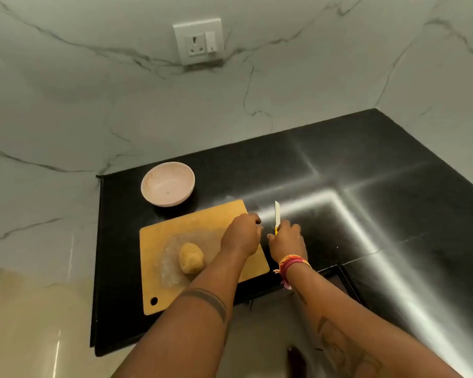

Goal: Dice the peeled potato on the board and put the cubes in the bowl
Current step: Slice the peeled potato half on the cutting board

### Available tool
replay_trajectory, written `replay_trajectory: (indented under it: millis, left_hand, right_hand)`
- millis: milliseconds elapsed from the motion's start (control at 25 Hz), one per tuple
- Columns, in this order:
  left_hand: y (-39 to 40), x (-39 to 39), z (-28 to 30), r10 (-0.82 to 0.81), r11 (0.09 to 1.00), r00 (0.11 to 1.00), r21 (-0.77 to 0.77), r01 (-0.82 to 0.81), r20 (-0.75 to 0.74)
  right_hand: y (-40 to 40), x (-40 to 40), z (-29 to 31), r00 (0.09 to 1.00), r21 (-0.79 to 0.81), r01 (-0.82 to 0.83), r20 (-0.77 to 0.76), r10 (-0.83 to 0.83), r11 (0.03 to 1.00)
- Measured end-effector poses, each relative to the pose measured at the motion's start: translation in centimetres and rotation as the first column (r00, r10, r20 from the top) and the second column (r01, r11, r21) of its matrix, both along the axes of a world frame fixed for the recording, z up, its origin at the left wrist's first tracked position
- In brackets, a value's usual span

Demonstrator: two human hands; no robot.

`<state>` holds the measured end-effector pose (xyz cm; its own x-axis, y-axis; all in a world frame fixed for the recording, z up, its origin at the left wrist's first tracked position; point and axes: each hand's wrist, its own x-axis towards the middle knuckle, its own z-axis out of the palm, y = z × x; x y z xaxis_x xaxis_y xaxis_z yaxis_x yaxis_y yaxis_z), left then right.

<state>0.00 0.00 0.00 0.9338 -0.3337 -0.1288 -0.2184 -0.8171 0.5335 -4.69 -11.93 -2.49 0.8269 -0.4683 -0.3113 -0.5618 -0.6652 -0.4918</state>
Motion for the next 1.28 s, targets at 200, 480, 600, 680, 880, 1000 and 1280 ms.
replay_trajectory:
  millis: [200,480,600,680,880,1000,1280]
  left_hand:
    - [-0.8,0.2,-1.6,-0.003,0.999,0.998,0.043,0.006,-0.059]
    - [-0.1,-0.6,-0.7,0.086,0.996,0.996,-0.029,-0.087,-0.039]
    - [3.4,-1.1,0.4,0.205,0.977,0.977,-0.076,-0.201,0.056]
    - [7.0,-1.7,1.0,0.286,0.958,0.950,-0.053,-0.281,0.122]
    - [15.5,-3.3,1.3,0.387,0.915,0.919,0.091,-0.392,0.069]
    - [17.9,-3.5,0.1,0.412,0.906,0.875,0.012,-0.423,-0.252]
    - [17.8,-1.9,-1.1,0.398,0.829,0.719,-0.113,-0.548,-0.569]
  right_hand:
    - [0.3,0.4,-1.6,0.999,-0.039,0.033,-0.031,-0.034,0.999]
    - [0.3,1.4,0.4,0.997,0.158,0.035,-0.066,-0.025,0.987]
    - [3.1,0.6,2.4,0.998,0.300,-0.050,-0.010,0.056,0.952]
    - [5.9,-0.1,3.3,0.991,0.392,-0.120,-0.004,0.133,0.912]
    - [13.3,-2.4,3.4,0.969,0.381,-0.239,0.031,0.246,0.893]
    - [16.6,-3.8,2.8,0.972,0.339,-0.229,0.027,0.234,0.912]
    - [18.5,-4.0,2.9,0.980,0.310,-0.183,-0.019,0.198,0.933]
